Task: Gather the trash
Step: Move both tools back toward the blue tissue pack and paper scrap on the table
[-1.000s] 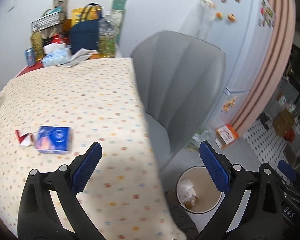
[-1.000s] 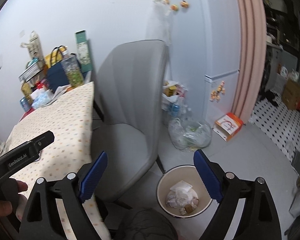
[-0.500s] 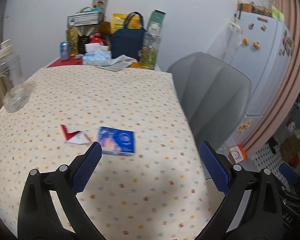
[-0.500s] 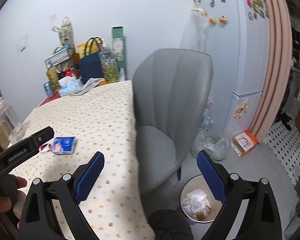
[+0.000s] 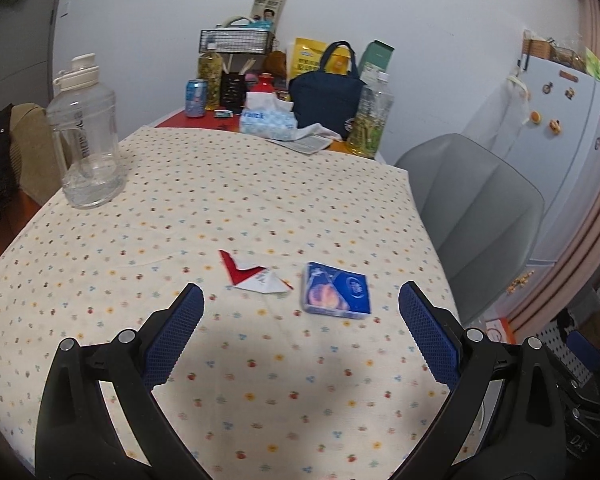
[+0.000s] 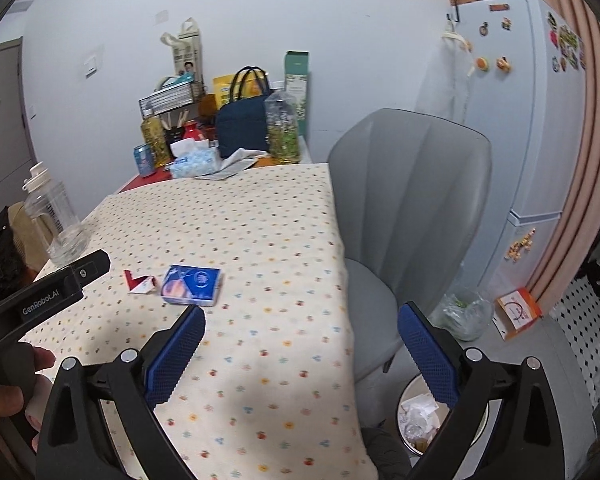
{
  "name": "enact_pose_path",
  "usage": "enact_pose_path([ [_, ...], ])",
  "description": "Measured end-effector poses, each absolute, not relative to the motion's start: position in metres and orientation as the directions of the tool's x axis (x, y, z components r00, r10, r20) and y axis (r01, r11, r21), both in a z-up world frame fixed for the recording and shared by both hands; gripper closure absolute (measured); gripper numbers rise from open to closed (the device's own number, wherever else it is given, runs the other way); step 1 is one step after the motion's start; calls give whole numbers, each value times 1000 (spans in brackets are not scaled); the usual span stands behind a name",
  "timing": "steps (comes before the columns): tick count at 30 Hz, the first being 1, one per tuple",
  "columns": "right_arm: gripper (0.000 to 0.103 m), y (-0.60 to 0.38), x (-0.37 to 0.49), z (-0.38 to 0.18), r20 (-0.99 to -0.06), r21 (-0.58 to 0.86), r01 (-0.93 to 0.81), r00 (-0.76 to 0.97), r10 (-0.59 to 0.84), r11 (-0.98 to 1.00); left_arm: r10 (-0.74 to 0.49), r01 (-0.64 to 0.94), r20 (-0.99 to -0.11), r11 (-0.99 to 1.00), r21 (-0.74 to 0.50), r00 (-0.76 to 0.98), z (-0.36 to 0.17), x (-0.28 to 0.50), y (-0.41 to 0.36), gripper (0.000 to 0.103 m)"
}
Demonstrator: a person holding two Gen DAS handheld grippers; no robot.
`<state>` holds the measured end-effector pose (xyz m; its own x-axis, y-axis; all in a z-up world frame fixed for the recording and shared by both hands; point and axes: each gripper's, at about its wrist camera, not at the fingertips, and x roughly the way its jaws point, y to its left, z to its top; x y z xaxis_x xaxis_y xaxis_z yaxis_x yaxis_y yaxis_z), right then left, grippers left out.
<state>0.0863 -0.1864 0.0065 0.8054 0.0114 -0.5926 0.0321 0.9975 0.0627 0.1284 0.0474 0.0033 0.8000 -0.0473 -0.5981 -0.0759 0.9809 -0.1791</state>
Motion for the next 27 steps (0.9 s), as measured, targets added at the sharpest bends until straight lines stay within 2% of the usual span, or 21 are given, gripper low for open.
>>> enact_pose_path([
  [18, 8, -111, 133, -23, -654, 49, -88, 750, 98, 995, 42, -231, -656, 951, -205, 754, -36, 140, 138, 6],
  [27, 8, -97, 164, -40, -684, 71, -101, 720, 122, 992, 20, -212, -684, 957, -198, 729, -48, 168, 136, 6],
])
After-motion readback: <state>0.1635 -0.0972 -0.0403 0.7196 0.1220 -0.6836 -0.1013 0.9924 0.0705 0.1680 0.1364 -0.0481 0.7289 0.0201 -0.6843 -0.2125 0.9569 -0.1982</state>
